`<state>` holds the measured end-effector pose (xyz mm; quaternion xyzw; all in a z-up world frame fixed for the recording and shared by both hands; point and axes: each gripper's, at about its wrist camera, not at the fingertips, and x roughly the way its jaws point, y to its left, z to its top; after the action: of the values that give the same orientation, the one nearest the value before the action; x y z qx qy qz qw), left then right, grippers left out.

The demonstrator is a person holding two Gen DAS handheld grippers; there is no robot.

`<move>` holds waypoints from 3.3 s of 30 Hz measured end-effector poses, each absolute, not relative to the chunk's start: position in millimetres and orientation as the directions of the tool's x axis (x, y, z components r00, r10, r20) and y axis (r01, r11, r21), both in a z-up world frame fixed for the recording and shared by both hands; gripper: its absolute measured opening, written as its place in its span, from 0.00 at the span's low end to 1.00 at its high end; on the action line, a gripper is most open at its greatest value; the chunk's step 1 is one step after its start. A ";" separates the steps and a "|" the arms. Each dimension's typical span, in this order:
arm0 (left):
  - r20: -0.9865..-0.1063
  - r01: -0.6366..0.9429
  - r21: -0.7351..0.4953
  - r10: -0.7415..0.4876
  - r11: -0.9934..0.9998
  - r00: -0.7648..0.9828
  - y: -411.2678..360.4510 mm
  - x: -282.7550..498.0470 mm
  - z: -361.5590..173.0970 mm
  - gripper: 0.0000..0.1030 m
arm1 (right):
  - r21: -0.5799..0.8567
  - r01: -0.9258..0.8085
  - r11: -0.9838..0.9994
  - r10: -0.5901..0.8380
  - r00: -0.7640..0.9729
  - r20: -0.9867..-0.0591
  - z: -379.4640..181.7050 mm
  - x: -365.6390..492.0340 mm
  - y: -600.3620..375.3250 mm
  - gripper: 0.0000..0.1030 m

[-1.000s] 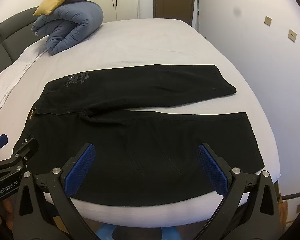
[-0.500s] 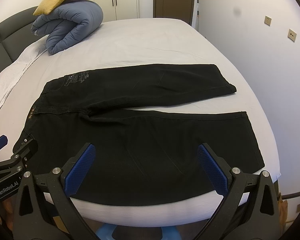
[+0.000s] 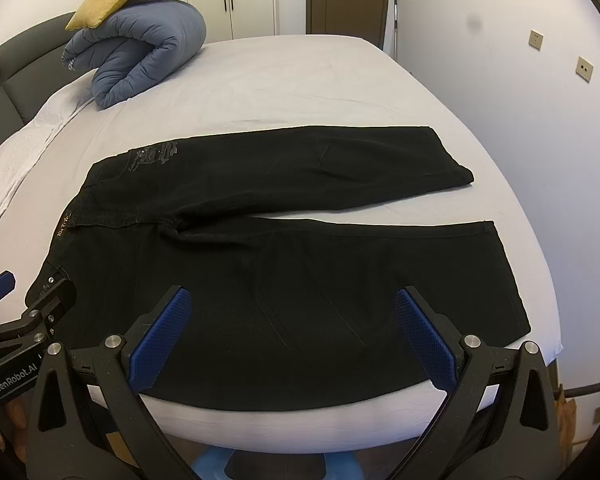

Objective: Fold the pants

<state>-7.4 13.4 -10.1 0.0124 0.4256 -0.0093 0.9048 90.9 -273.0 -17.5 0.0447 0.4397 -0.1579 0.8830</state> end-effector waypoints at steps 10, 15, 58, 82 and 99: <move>-0.771 0.026 0.015 -0.005 1.000 0.637 14.9 -8.7 -11.4 1.00 | -0.058 0.318 0.946 -0.238 0.563 -0.791 -17.4 91.0 -273.5 1.00; -0.772 0.027 0.015 -0.005 1.000 0.636 13.9 -7.6 -10.9 1.00 | -0.059 0.319 0.946 -0.239 0.563 -0.792 -17.2 91.3 -273.9 1.00; -0.792 0.044 -0.014 -0.038 0.999 0.609 20.0 7.9 -16.9 1.00 | -0.040 0.235 0.971 -0.171 0.567 -0.806 -24.4 114.6 -272.8 1.00; -0.862 0.367 0.167 -0.045 0.915 0.505 89.6 314.7 -52.1 0.99 | 0.120 -0.412 0.903 0.309 0.428 -0.849 -66.9 387.8 -325.0 0.49; -0.984 0.548 -0.039 -0.127 0.836 0.125 106.0 402.9 -142.2 0.56 | 0.139 -0.535 0.833 0.356 0.327 -0.875 -118.8 467.3 -321.0 0.49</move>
<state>402.9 106.0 -142.2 0.1696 0.6197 -0.2311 0.7306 467.3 -321.0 -118.8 -0.0876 0.5108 0.2753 0.8097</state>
